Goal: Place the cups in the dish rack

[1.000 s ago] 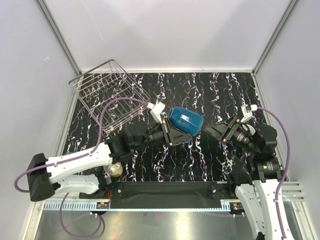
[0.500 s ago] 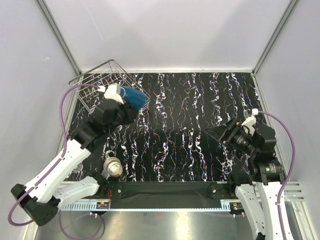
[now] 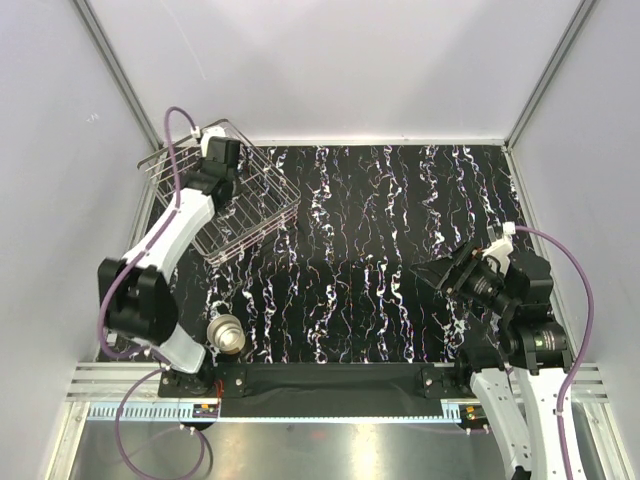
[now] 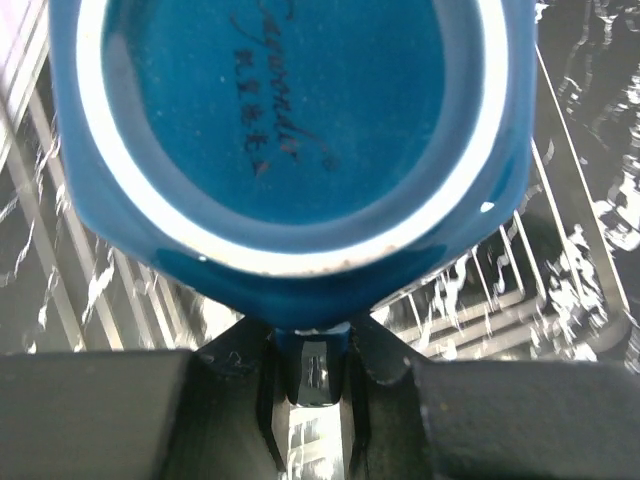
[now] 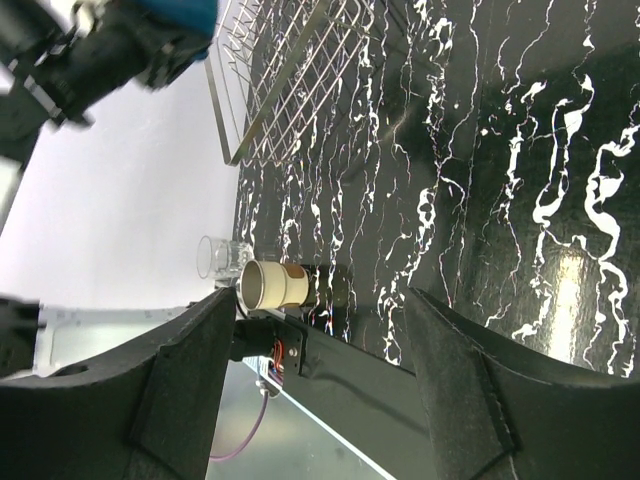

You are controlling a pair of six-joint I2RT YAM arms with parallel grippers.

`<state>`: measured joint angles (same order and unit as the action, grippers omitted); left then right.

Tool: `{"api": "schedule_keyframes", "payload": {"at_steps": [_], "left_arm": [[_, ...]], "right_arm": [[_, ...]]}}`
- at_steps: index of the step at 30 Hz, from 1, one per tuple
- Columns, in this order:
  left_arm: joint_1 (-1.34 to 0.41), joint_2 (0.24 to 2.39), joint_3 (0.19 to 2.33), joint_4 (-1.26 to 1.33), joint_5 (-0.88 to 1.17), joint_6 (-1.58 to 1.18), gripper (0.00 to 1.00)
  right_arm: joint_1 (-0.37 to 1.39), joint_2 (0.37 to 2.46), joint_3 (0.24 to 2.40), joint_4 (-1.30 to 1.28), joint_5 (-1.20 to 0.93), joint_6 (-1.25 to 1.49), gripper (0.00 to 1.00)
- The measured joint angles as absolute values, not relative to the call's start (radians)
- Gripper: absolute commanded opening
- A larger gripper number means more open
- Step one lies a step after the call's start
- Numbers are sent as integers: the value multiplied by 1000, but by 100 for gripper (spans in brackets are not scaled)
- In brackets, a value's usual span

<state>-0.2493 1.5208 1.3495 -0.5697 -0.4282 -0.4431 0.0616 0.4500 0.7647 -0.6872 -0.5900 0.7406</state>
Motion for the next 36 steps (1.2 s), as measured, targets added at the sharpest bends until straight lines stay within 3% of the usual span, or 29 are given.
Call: {"api": "schedule_keyframes", "payload": {"at_steps": [9, 36], "left_arm": [[-248, 1802, 1460, -445, -435, -332, 0], [-247, 2012, 1504, -374, -396, -396, 0]], "right_arm": [[62, 439, 792, -729, -583, 737, 76], [62, 503, 793, -712, -564, 764, 76]]}}
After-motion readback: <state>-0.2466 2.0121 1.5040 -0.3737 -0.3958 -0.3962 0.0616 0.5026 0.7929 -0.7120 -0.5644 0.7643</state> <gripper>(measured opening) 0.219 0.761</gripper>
